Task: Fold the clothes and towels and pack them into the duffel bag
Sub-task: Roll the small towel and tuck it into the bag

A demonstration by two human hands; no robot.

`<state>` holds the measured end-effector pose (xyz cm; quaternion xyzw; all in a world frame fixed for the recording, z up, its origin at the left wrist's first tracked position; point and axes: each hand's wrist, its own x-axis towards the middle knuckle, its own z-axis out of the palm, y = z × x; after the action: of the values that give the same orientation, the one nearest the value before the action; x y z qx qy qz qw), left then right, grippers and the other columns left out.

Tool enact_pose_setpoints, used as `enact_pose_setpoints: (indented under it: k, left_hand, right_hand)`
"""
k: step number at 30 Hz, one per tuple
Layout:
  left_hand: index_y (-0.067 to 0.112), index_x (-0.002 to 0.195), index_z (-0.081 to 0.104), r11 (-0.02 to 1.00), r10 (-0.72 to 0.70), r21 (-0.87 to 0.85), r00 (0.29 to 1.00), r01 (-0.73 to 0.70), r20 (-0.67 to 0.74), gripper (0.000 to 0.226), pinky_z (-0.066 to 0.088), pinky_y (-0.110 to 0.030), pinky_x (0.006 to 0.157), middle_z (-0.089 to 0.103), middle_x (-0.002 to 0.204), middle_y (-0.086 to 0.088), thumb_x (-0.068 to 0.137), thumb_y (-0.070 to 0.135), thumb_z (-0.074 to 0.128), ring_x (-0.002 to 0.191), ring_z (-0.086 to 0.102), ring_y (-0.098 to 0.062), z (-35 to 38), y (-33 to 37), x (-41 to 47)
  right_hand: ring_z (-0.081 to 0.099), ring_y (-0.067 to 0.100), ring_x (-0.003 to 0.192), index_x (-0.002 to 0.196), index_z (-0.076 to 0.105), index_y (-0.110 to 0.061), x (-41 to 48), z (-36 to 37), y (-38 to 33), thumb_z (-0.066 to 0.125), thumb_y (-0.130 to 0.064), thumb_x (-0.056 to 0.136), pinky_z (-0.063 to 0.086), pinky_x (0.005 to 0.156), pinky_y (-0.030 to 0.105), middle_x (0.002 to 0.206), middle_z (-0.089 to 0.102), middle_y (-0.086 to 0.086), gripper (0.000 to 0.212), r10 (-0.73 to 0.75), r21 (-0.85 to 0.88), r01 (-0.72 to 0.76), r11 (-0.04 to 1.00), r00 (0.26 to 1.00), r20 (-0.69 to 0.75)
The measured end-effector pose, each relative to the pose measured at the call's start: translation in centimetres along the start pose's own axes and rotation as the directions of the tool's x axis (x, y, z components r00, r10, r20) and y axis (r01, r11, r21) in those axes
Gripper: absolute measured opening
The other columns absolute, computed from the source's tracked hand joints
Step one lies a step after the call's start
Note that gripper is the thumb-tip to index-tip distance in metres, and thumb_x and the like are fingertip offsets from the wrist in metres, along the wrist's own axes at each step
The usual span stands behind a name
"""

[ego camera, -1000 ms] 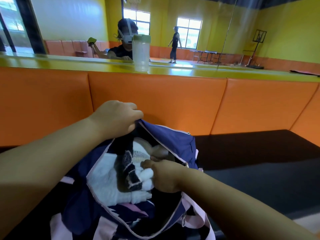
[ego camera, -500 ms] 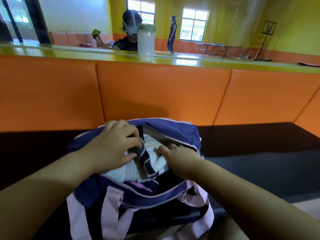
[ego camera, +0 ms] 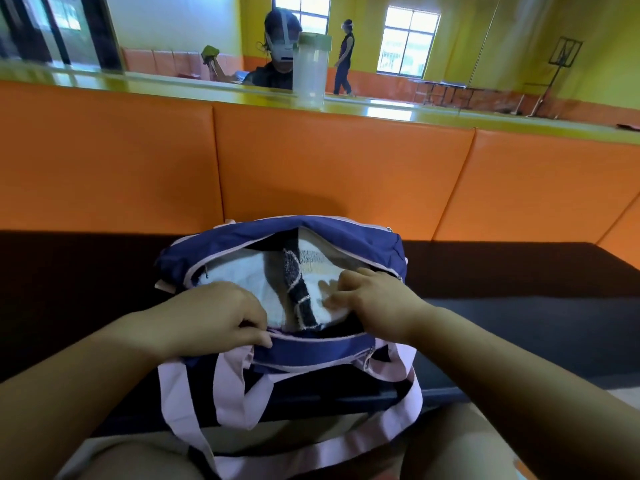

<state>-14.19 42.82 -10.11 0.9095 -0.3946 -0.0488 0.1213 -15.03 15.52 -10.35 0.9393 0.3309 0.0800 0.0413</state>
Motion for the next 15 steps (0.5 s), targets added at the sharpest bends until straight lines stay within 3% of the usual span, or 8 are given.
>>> enact_pose_setpoints:
  k: [3, 5, 8, 10, 12, 15]
  left_hand:
    - [0.035, 0.081, 0.068, 0.996, -0.076, -0.048, 0.997, 0.076, -0.014, 0.058, 0.052, -0.034, 0.075, 0.068, 0.081, 0.017, 0.066, 0.083, 0.038, 0.080, 0.061, 0.002, -0.2, 0.2, -0.6]
    - [0.035, 0.079, 0.067, 0.993, -0.111, -0.042, 0.994, 0.111, -0.011, 0.053, 0.052, -0.035, 0.075, 0.068, 0.080, 0.017, 0.067, 0.079, 0.038, 0.079, 0.061, 0.002, -0.3, 0.5, -0.9]
    - [0.035, 0.080, 0.067, 0.993, -0.119, -0.006, 0.993, 0.119, 0.000, 0.060, 0.051, -0.033, 0.074, 0.068, 0.081, 0.016, 0.067, 0.084, 0.036, 0.079, 0.060, 0.002, -0.5, 1.0, -0.9]
    - [0.035, 0.084, 0.068, 0.993, -0.108, 0.037, 0.994, 0.108, -0.021, 0.036, 0.051, -0.034, 0.074, 0.068, 0.082, 0.016, 0.079, 0.066, 0.050, 0.079, 0.059, 0.001, -0.7, 1.3, -0.6]
    - [0.037, 0.088, 0.068, 0.993, -0.091, 0.066, 0.995, 0.093, -0.040, 0.020, 0.050, -0.031, 0.074, 0.066, 0.084, 0.016, 0.084, 0.052, 0.057, 0.081, 0.057, 0.003, -1.0, 1.6, -0.2]
    - [0.038, 0.091, 0.067, 0.995, -0.066, 0.074, 0.995, 0.071, -0.069, 0.017, 0.047, -0.024, 0.074, 0.065, 0.086, 0.018, 0.084, 0.050, 0.058, 0.088, 0.053, 0.005, -1.9, 2.3, 0.4]
  right_hand:
    - [0.052, 0.027, 0.099, 0.109, 0.067, -0.032, 0.0, -0.9, 0.3, 0.061, -0.017, 0.088, 0.045, 0.071, 0.037, 0.094, 0.047, -0.003, 0.026, 0.022, 0.026, -0.025, 0.999, 0.994, 0.109]
    - [0.050, 0.019, 0.098, 0.107, 0.066, -0.038, 0.1, -1.4, 0.3, 0.059, -0.024, 0.091, 0.049, 0.076, 0.041, 0.090, 0.037, -0.011, 0.023, 0.034, 0.051, -0.044, 0.998, 0.981, 0.189]
    - [0.052, 0.016, 0.097, 0.104, 0.067, -0.038, 0.2, -1.7, 0.1, 0.060, -0.011, 0.083, 0.052, 0.073, 0.044, 0.094, 0.051, -0.011, 0.034, 0.023, 0.099, -0.048, 0.994, 0.971, 0.237]
    - [0.051, 0.015, 0.105, 0.112, 0.066, -0.034, 0.0, -2.2, -0.3, 0.056, -0.007, 0.081, 0.051, 0.080, 0.042, 0.110, 0.059, -0.010, 0.043, 0.027, 0.120, -0.063, 0.991, 0.959, 0.280]
    - [0.052, 0.016, 0.112, 0.120, 0.062, -0.035, -0.2, -2.9, -0.4, 0.056, -0.016, 0.083, 0.047, 0.090, 0.041, 0.120, 0.057, -0.008, 0.041, 0.078, 0.162, -0.129, 0.978, 0.955, 0.285]
    - [0.053, 0.017, 0.115, 0.126, 0.057, -0.031, -0.2, -4.2, 0.0, 0.059, -0.028, 0.088, 0.044, 0.095, 0.035, 0.128, 0.058, -0.007, 0.038, 0.080, 0.196, -0.146, 0.970, 0.948, 0.310]
